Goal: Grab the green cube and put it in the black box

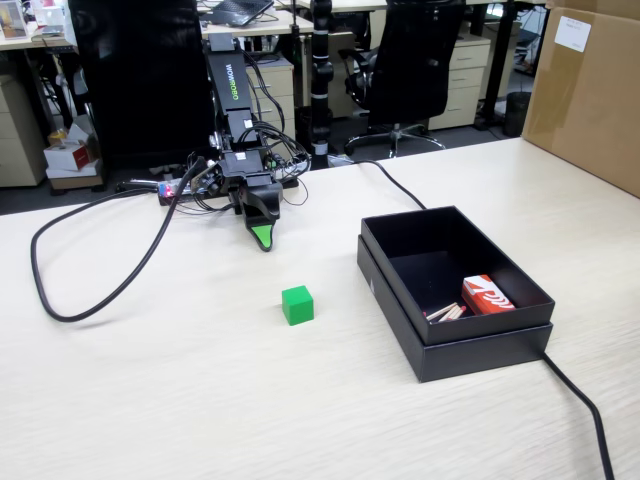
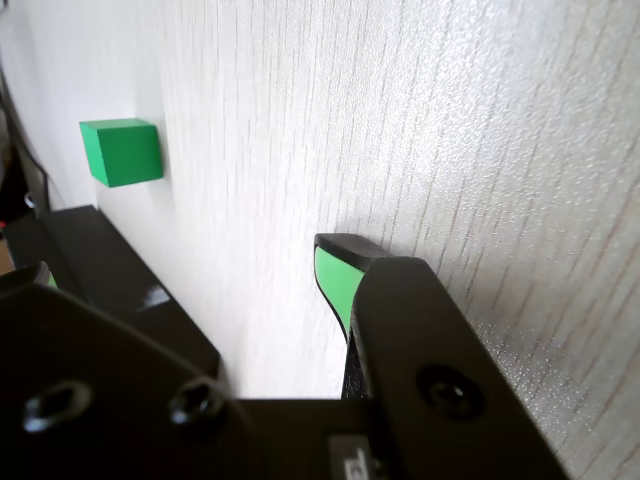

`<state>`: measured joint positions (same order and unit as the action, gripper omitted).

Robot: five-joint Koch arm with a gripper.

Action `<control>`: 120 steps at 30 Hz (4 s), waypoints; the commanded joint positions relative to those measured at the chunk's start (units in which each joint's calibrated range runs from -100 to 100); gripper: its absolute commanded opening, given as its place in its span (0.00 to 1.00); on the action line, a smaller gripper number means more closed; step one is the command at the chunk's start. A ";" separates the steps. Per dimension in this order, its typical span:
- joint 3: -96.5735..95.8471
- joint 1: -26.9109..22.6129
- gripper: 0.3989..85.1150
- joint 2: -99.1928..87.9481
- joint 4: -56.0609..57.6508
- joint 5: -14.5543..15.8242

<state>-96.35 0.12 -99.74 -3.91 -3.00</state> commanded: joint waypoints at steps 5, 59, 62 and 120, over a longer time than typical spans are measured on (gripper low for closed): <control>-0.48 0.00 0.59 0.20 3.09 -0.15; 0.16 0.88 0.58 0.20 3.26 0.05; 4.42 0.98 0.57 0.31 10.00 0.10; 117.20 0.88 0.46 110.01 68.75 3.42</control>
<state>16.66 1.00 11.33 63.92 0.56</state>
